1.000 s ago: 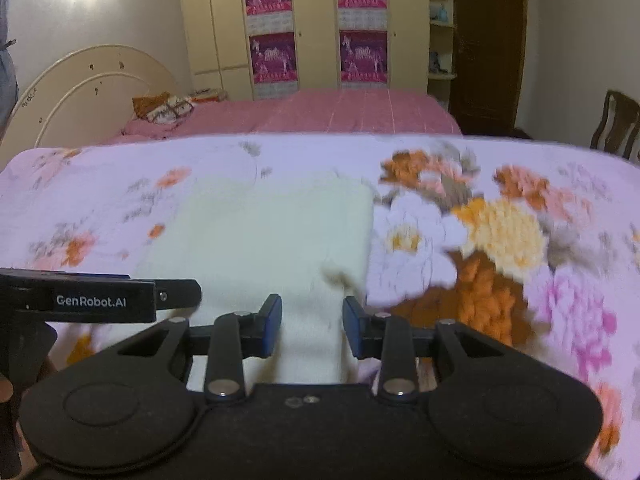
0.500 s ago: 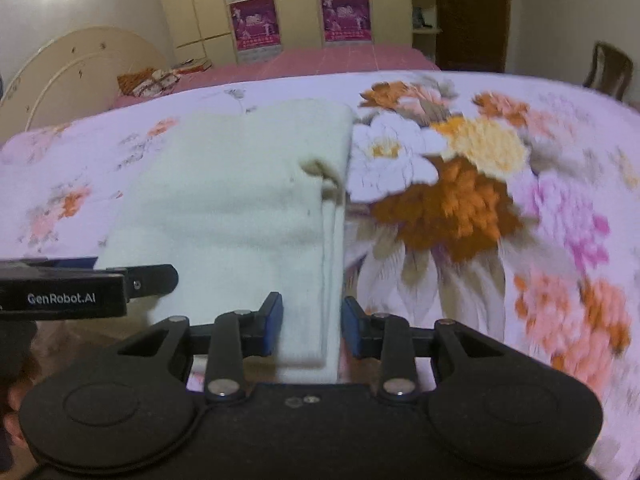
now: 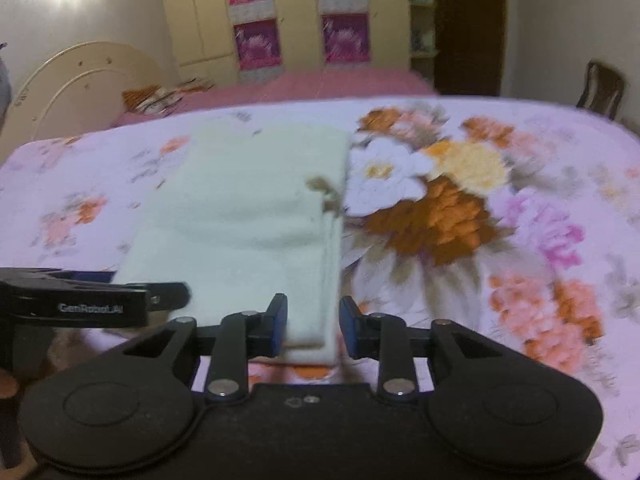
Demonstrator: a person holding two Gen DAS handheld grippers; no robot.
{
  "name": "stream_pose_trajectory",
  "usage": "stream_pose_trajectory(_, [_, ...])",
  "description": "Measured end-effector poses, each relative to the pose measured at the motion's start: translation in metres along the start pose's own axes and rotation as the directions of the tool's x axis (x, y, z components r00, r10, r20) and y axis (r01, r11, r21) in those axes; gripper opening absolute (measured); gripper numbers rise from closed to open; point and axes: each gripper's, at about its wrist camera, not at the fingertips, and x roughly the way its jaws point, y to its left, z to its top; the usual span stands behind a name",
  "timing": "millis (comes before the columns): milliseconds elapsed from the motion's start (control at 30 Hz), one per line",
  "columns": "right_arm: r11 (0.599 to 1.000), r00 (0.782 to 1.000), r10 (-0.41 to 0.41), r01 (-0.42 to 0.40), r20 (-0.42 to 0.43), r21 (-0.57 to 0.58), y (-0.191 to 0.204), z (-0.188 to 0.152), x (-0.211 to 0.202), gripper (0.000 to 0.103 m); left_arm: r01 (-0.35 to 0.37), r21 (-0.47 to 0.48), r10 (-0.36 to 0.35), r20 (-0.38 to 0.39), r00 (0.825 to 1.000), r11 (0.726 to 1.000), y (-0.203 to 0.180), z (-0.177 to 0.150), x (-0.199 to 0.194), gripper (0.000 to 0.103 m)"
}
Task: Fold small clothes
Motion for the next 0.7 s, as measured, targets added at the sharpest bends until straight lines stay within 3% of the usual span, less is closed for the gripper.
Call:
stream_pose_trajectory(100, [1.0,1.0,0.01,-0.009,-0.029,0.02,0.0,-0.004,0.009,0.022,-0.001,0.0,0.001,-0.002,1.0,1.0,-0.001,0.001,0.001,0.09])
stream_pose_trajectory(167, [1.0,1.0,-0.006,0.006,-0.019,0.006,0.005,-0.005,0.007,0.01,0.0,-0.003,0.0,-0.004,1.0,1.0,0.0,0.002,0.0,0.09])
stream_pose_trajectory(267, [0.997,1.0,-0.03,0.03,-0.004,-0.064,0.014,-0.006,0.0,0.008,0.002,-0.014,-0.002,-0.006,1.0,1.0,0.001,0.003,-0.002,0.09])
stream_pose_trajectory(400, [0.997,0.999,-0.034,0.036,0.024,-0.072,0.011,-0.003,-0.016,0.007,0.022,-0.025,-0.022,-0.001,1.0,0.999,-0.001,0.003,-0.007,0.09])
stream_pose_trajectory(467, [0.997,0.999,-0.048,0.047,-0.013,-0.066,0.005,-0.007,-0.01,0.006,0.017,-0.014,-0.017,-0.008,1.0,1.0,-0.003,0.001,-0.004,0.09])
stream_pose_trajectory(533, [0.997,0.997,-0.054,0.05,-0.062,-0.058,0.001,-0.015,0.002,0.006,0.008,0.008,-0.008,-0.007,1.0,1.0,-0.004,-0.002,0.0,0.09])
stream_pose_trajectory(600, [0.997,0.997,-0.049,0.046,-0.053,-0.055,0.002,-0.015,0.001,0.007,0.007,0.014,-0.007,-0.011,1.0,1.0,-0.005,-0.002,0.0,0.09])
stream_pose_trajectory(700, [1.0,0.999,-0.023,0.023,-0.038,0.003,-0.004,-0.009,-0.006,0.025,0.017,-0.015,-0.017,-0.022,1.0,1.0,-0.002,0.003,-0.001,0.09])
